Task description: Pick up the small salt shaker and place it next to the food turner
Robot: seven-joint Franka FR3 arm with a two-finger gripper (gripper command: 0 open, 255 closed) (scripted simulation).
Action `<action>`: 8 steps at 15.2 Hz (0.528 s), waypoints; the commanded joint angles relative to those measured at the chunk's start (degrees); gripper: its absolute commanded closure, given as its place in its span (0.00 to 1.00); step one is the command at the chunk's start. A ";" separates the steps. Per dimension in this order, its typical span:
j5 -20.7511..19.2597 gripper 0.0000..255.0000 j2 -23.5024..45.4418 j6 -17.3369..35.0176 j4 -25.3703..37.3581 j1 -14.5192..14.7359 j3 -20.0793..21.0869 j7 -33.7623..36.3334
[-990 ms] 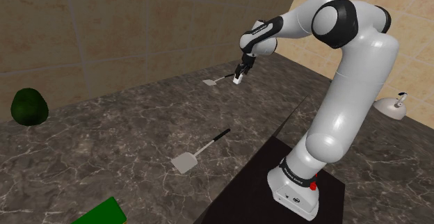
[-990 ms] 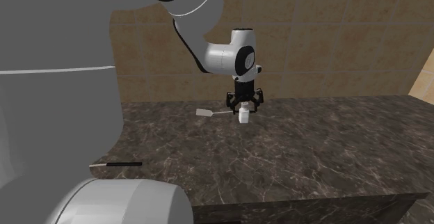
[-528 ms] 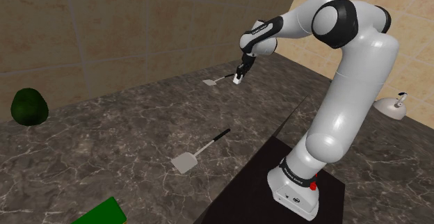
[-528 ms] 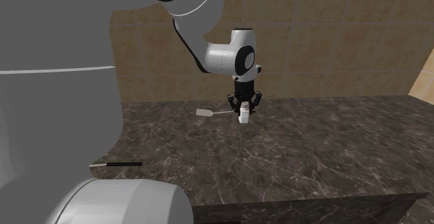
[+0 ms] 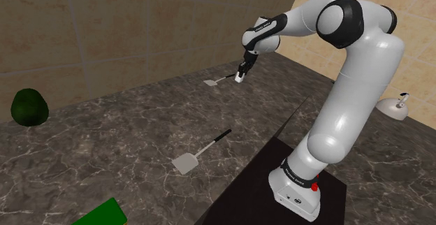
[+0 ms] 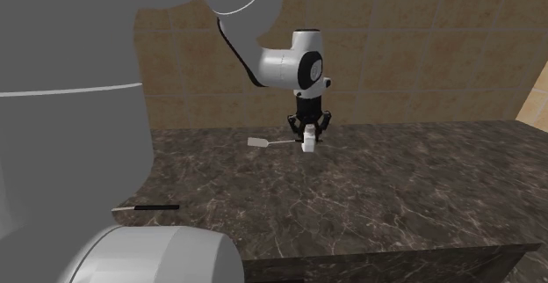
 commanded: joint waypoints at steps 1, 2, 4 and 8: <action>-0.71 1.00 -0.99 -1.37 0.49 0.21 -0.21 0.44; -1.02 1.00 -1.44 -2.07 0.79 0.29 -0.30 0.62; -1.62 1.00 -2.31 -3.47 1.43 0.44 -0.44 0.98; -2.68 1.00 -3.92 -6.31 2.85 0.70 -0.65 1.60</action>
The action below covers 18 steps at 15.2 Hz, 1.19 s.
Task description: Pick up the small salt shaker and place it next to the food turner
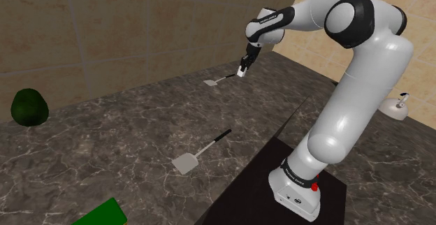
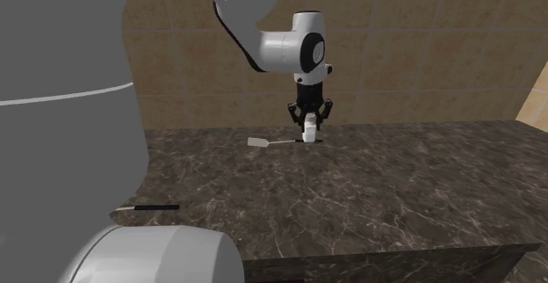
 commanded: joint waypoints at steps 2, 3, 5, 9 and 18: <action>-0.76 1.00 -1.19 -2.37 1.30 0.15 -0.14 0.39; -0.98 1.00 -1.54 -3.09 1.71 0.20 -0.17 0.52; -1.38 1.00 -2.20 -4.54 2.58 0.29 -0.21 0.74; -2.07 1.00 -3.38 -7.46 4.46 0.43 -0.25 1.11; -3.09 1.00 -5.27 -14.12 9.46 0.66 -0.23 1.58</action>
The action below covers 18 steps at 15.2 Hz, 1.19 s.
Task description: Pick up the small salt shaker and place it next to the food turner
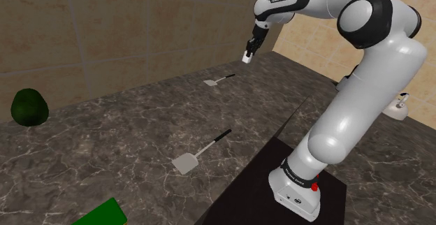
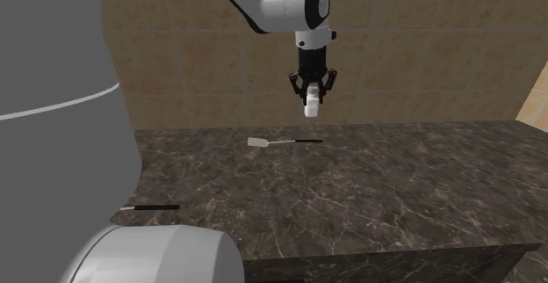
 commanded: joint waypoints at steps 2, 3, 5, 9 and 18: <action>-0.19 1.00 -0.39 -1.89 1.54 0.04 0.01 0.05; -1.16 1.00 -1.77 -1.72 0.08 0.84 0.63 1.79; -2.92 1.00 -4.36 -1.51 -2.62 2.29 2.00 5.26; -5.63 1.00 -8.74 -1.49 -7.15 4.74 5.19 12.02; -8.15 1.00 -14.80 -2.58 -13.44 9.56 13.29 26.10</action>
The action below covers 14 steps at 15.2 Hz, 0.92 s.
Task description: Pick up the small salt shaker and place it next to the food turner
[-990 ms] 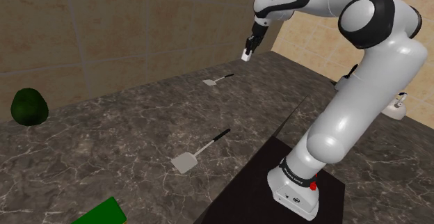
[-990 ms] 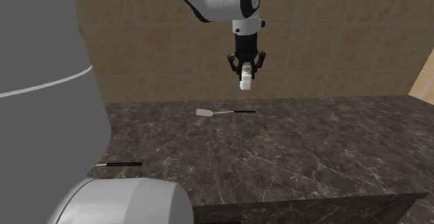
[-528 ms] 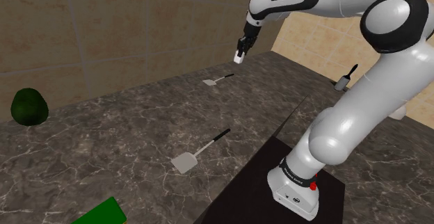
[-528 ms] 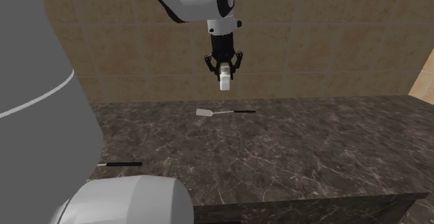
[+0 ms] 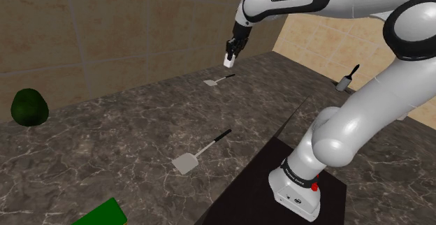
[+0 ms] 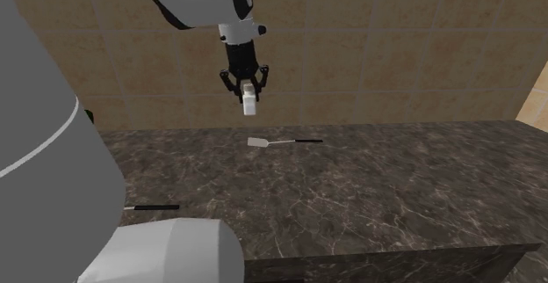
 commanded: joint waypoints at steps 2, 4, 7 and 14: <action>-0.25 1.00 -1.30 -0.43 -1.42 1.60 2.74 4.56; -0.18 1.00 -1.71 -0.79 -1.85 2.74 4.56 7.46; 0.08 1.00 -1.87 -1.37 -2.01 4.45 7.29 11.71; 1.04 1.00 -0.17 -2.87 -0.14 8.56 13.40 21.32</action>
